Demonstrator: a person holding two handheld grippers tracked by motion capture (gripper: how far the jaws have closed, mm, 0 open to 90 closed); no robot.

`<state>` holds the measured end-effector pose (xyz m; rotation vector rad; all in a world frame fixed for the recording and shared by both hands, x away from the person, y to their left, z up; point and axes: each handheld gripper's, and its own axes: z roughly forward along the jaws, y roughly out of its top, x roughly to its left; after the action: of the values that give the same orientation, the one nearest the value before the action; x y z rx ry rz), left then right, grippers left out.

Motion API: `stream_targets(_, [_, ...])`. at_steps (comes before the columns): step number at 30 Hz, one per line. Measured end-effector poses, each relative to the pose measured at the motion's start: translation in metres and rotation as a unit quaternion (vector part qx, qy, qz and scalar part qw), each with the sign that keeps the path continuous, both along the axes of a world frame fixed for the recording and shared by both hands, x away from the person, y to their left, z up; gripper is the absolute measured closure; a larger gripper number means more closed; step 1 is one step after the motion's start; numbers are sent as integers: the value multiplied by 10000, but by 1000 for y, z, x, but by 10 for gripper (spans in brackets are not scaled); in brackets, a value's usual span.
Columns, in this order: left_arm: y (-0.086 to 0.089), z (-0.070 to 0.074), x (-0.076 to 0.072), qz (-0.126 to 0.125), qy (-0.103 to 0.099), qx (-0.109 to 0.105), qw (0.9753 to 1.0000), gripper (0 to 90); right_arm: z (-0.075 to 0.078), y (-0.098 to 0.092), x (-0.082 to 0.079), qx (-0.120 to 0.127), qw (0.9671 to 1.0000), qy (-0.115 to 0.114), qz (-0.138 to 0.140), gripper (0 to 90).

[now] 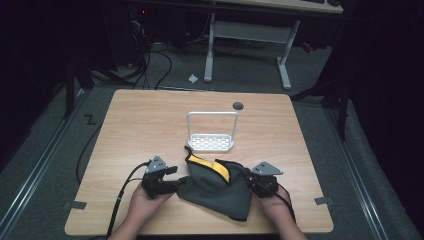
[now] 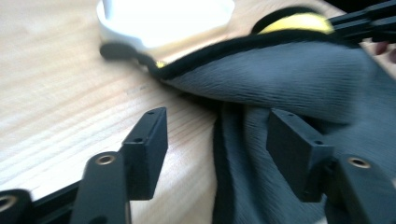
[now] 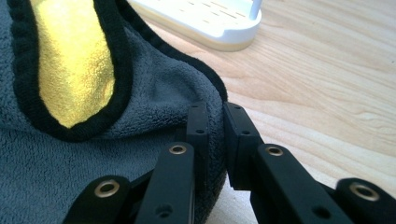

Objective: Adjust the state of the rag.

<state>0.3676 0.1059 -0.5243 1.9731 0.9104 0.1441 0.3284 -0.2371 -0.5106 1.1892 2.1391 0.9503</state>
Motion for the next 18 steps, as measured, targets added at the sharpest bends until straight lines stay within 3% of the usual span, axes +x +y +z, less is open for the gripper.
stream_targets(3, [-16,-7,2,-160,131,165,9997,508,-1,-1,1,25,10000,35,-7,812])
stream_targets(6, [-28,-10,0,-278,94,306,9991,516,-2,-2,2,30,10000,57,7,809])
stream_targets(7, [-31,-11,-1,-314,-6,372,9988,517,-2,-2,2,30,10000,60,7,807])
stream_targets(8, [-33,-11,-3,-334,-89,469,9983,555,-2,-2,2,26,10000,62,9,807])
stream_targets(11, [-37,-10,-8,-472,-53,532,9975,735,-3,-1,2,8,10000,64,24,807])
stream_targets(14, [-36,-8,-9,-485,38,547,9973,828,-2,-1,2,-16,10000,40,5,808])
stream_targets(18, [-19,2,-13,-234,-136,423,9987,842,1,-3,1,-16,9999,-58,-119,813])
